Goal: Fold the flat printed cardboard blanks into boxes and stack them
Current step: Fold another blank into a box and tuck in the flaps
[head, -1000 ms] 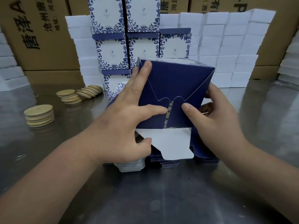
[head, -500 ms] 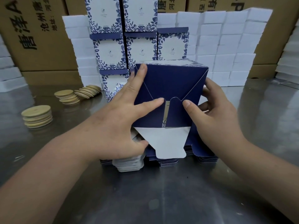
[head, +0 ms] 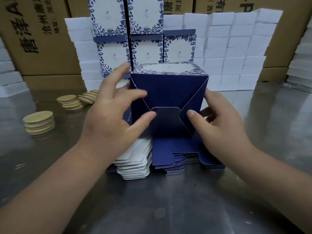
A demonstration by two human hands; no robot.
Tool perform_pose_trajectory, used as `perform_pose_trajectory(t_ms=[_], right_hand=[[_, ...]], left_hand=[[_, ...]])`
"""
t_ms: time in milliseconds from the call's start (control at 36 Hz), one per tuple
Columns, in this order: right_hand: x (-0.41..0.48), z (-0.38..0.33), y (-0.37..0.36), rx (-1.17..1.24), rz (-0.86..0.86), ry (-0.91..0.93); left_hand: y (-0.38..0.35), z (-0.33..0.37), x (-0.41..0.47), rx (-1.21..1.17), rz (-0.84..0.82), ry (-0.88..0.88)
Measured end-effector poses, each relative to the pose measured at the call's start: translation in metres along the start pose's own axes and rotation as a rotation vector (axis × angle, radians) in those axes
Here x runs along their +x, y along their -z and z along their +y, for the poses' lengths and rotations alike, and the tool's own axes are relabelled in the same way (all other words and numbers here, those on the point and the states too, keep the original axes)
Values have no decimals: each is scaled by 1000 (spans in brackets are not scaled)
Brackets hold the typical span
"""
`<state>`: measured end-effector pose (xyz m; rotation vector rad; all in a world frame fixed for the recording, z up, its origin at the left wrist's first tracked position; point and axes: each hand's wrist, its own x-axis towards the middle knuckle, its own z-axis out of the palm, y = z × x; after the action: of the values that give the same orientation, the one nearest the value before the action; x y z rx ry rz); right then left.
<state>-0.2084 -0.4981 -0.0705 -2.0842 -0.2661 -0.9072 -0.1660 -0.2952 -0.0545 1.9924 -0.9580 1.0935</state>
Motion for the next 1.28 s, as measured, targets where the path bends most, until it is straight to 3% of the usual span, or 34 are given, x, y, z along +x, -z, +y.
perform_pose_trajectory(t_ms=[222,417,667,750,861,1278], right_hand=[[-2,-5,-4,81,-78,-55],[-3,-2,-7,118,-87,-159],[-2,-5,-11,230,-127,-144],[-3,-7,-12,287,-99,-123],[-4,-5,-13,315,-52,-161],[-8,-11,-14,318,-21,-235]], left_hand=[[-9,-3,1,-169,-59,407],[-10,-4,0,-275,-203,434],[-13,-3,-2,-340,-365,539],[-14,-5,-2,-314,-353,528],[-15,-4,-3,-456,-323,525],[-19,5,1,-579,-134,711]])
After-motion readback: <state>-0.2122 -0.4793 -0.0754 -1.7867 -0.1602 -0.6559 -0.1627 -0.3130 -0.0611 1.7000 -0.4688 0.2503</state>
